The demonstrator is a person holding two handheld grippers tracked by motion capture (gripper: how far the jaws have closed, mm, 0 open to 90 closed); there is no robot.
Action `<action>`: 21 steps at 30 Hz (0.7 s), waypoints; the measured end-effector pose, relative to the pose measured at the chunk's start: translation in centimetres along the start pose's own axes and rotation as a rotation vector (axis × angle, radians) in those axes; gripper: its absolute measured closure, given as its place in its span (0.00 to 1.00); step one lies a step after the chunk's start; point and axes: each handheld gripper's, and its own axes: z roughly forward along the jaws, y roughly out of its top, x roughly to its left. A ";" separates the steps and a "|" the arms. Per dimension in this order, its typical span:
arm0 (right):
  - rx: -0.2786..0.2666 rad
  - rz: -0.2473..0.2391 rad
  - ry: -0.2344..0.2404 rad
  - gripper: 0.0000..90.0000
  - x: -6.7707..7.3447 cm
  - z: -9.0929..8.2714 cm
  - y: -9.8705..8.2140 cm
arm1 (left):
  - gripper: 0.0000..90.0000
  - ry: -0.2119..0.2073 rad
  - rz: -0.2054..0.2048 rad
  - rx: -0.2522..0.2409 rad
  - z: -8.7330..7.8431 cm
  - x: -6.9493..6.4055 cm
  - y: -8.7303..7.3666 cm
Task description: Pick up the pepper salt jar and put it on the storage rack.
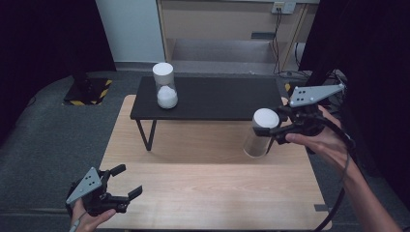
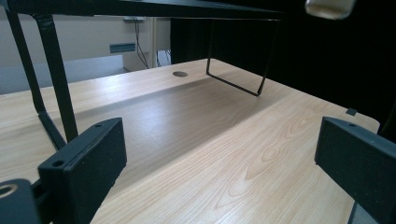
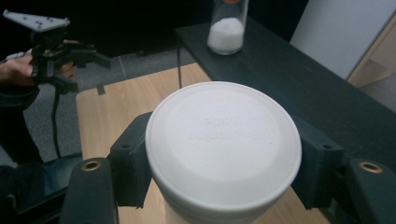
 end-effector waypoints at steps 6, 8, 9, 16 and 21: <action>0.002 0.018 -0.037 0.38 -1.2 -0.3 1.9 | 0.01 -0.003 0.004 0.000 0.0 0.0 0.0; 0.001 0.024 -0.049 0.38 -1.6 -0.3 2.4 | 0.01 -0.004 0.004 0.000 0.0 0.0 0.0; 0.003 0.027 -0.056 0.38 -1.7 -0.3 2.6 | 0.01 -0.005 0.003 0.000 0.0 0.0 0.0; 0.020 0.045 -0.095 0.38 -2.7 0.2 3.8 | 0.01 -0.005 0.002 -0.001 0.0 0.1 0.0; 0.031 0.065 -0.136 0.38 -3.7 1.4 4.5 | 0.01 -0.003 0.001 0.003 0.0 0.1 0.0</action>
